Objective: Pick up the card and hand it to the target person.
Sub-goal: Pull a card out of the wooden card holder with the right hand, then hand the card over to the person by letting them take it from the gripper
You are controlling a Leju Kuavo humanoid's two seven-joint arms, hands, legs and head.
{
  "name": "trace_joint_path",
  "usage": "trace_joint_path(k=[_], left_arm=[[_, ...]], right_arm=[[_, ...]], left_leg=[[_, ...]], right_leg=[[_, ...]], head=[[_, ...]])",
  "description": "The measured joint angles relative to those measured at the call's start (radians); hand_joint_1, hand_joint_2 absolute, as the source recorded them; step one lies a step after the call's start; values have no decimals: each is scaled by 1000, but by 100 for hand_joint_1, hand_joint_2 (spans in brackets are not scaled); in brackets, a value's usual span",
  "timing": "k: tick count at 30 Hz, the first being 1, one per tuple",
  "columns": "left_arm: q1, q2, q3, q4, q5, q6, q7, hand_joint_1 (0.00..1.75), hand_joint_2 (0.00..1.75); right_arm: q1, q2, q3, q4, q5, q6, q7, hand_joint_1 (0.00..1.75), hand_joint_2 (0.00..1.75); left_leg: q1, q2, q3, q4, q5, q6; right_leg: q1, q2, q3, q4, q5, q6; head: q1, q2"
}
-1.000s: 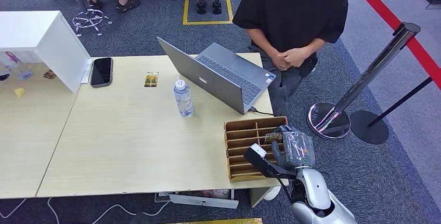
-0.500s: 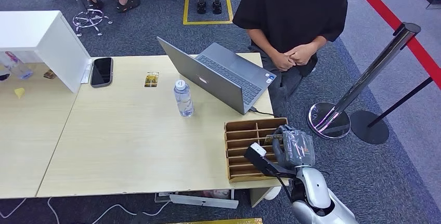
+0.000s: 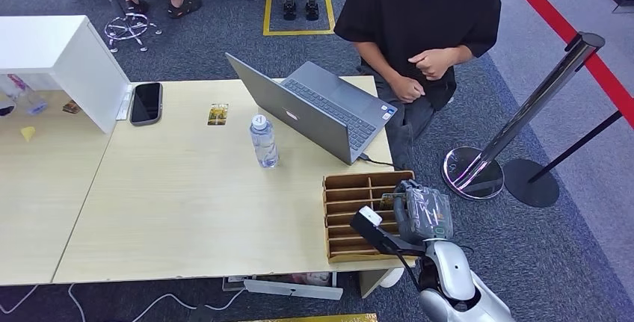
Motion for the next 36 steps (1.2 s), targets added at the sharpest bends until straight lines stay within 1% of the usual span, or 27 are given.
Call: trace_joint_path(k=[5,12,21,26,30,36], left_arm=[[-1,0,0,0,0,0,0,0,0],[-2,0,0,0,0,-1,0,0,0],[-2,0,0,0,0,0,-4,0,0],[-1,0,0,0,0,0,-7,0,0],[-1,0,0,0,0,0,-8,0,0],[-1,0,0,0,-3,-1,-7,0,0]], right_arm=[[-1,0,1,3,7,-3,0,142,175],[-1,-8,1,-1,51,-3,10,139,175],[-3,-37,-17,-84,95,24,25,130,175],[-3,-47,-24,-128,107,30,28,131,175],[-3,-53,-30,-153,110,35,29,136,175],[-6,-63,-49,-190,116,42,30,136,175]], left_leg=[[0,0,0,0,0,0],[0,0,0,0,0,0],[0,0,0,0,0,0],[0,0,0,0,0,0],[0,0,0,0,0,0],[0,0,0,0,0,0]], right_leg=[[0,0,0,0,0,0],[0,0,0,0,0,0],[0,0,0,0,0,0],[0,0,0,0,0,0],[0,0,0,0,0,0],[0,0,0,0,0,0]], head=[[0,0],[0,0],[0,0],[0,0],[0,0],[0,0]])
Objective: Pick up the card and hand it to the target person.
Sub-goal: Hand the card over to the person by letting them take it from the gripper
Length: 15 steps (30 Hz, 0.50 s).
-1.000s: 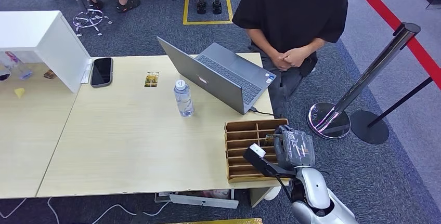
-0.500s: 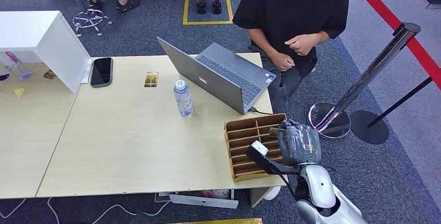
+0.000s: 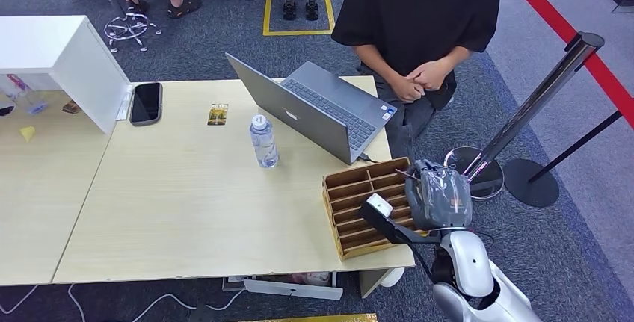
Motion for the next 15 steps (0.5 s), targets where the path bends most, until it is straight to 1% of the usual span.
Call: trace_joint_path(k=[7,15], left_arm=[[-1,0,0,0,-8,-1,4,0,0],[-5,0,0,0,-20,-14,10,0,0]], right_arm=[[-22,-21,-31,-31,3,25,7,134,175],[-62,-53,-76,-40,-35,63,16,135,175]], left_leg=[[0,0,0,0,0,0],[0,0,0,0,0,0]], right_leg=[[0,0,0,0,0,0],[0,0,0,0,0,0]], head=[[0,0],[0,0]])
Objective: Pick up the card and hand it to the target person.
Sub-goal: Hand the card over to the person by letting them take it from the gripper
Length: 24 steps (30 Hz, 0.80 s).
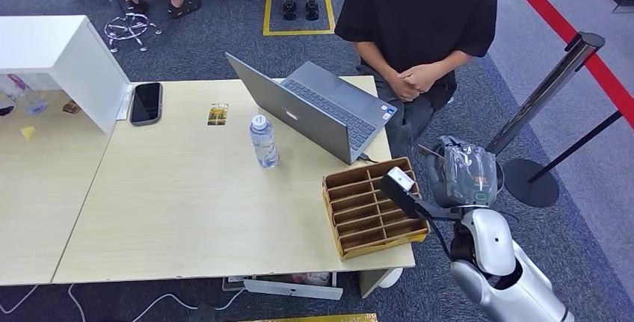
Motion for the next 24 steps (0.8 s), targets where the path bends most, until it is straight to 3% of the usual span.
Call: trace_joint_path(k=[12,24], left_arm=[[-17,-7,0,0,-21,-7,19,0,0],[-26,-19,-6,0,-30,-6,30,0,0]], right_arm=[[-65,-47,-53,41,-69,7,-3,134,175],[-83,-56,-71,149,-98,-21,-10,134,175]], left_leg=[[0,0,0,0,0,0],[0,0,0,0,0,0]], right_leg=[[0,0,0,0,0,0],[0,0,0,0,0,0]], head=[[0,0],[0,0]])
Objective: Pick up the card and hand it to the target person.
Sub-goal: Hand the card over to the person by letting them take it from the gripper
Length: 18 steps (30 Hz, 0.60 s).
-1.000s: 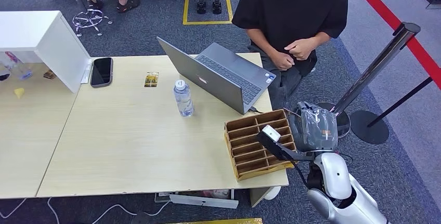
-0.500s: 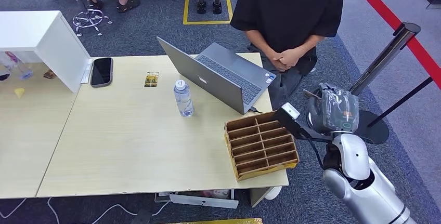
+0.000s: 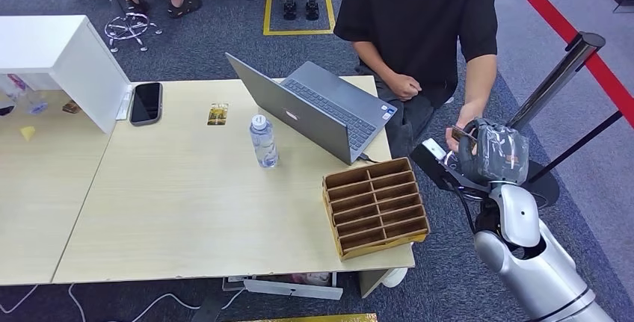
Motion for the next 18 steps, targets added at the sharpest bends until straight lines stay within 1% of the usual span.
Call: trace_joint_path(k=[5,8,11,12,13,15,16,17,18], left_arm=[[-1,-1,-2,0,0,0,1,0,0],[-2,-3,-3,0,0,0,1,0,0],[-2,-5,-4,0,0,0,1,0,0],[-2,-6,-5,0,0,0,0,0,0],[-2,-6,-5,0,0,0,0,0,0],[-2,-6,-7,0,0,0,0,0,0],[-2,-6,-7,0,0,0,0,0,0],[-2,-6,-8,0,0,0,1,0,0],[-2,-6,-8,0,0,0,1,0,0]], right_arm=[[-1,0,0,34,0,-3,0,133,175],[-1,0,0,49,0,-5,0,129,175],[-1,0,1,61,0,-5,0,113,175],[-1,0,1,64,0,-6,0,100,175],[-1,0,1,68,0,-6,0,79,175],[0,-1,1,76,0,-5,0,29,175],[0,-1,2,80,0,-4,0,10,175],[0,-1,2,84,0,-1,1,3,175],[0,-1,2,89,0,2,1,0,175]], left_leg=[[0,0,0,0,0,0],[0,0,0,0,0,0],[0,0,0,0,0,0],[0,0,0,0,0,0],[0,0,0,0,0,0],[0,0,0,0,0,0],[0,0,0,0,0,0],[0,0,0,0,0,0],[0,0,0,0,0,0]], right_leg=[[0,0,0,0,0,0],[0,0,0,0,0,0],[0,0,0,0,0,0],[0,0,0,0,0,0],[0,0,0,0,0,0],[0,0,0,0,0,0],[0,0,0,0,0,0],[0,0,0,0,0,0],[0,0,0,0,0,0]], head=[[0,0],[0,0],[0,0],[0,0],[0,0],[0,0],[0,0],[0,0],[0,0]])
